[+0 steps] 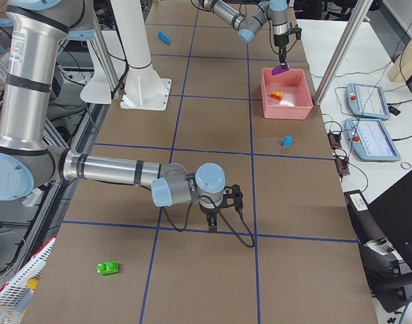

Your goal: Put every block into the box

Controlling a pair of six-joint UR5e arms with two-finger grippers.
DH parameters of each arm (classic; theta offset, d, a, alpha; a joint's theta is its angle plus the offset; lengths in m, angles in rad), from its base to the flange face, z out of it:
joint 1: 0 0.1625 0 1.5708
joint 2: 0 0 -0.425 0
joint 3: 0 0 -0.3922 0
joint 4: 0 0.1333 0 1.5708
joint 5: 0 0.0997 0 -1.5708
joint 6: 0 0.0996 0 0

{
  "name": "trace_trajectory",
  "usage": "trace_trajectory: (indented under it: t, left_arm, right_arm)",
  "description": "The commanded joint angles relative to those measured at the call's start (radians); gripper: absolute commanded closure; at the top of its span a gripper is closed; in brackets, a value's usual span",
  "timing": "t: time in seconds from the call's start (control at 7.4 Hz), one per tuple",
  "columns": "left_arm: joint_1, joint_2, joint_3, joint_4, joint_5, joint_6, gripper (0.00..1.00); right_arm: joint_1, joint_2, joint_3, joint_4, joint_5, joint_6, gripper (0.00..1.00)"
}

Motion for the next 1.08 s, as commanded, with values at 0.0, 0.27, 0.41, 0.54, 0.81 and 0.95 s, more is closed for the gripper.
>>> trace_trajectory:
  t: [0.0,0.27,0.41,0.54,0.81,0.95]
  left_arm:
    - [0.001,-0.025,0.021,-0.022,0.019,-0.095,0.00]
    - [0.004,-0.034,-0.019,0.010,0.010,-0.209,0.00]
    - [0.009,-0.028,-0.103,0.144,-0.022,-0.211,0.00]
    - [0.006,-0.025,-0.192,0.293,-0.078,-0.200,0.00]
    - [0.002,0.028,-0.321,0.394,-0.079,-0.200,0.00]
    - [0.001,0.126,-0.458,0.466,-0.082,-0.189,0.00]
  right_arm:
    - [0.049,-0.149,0.002,0.002,0.013,-0.161,0.01]
    - [0.055,-0.305,-0.005,0.048,-0.005,-0.240,0.00]
    - [0.055,-0.377,-0.040,0.139,-0.052,-0.313,0.00]
    - [0.065,-0.437,-0.053,0.189,-0.059,-0.314,0.00]
    - [0.103,-0.438,-0.170,0.229,-0.060,-0.367,0.00]
    - [0.103,-0.433,-0.213,0.258,-0.059,-0.371,0.00]
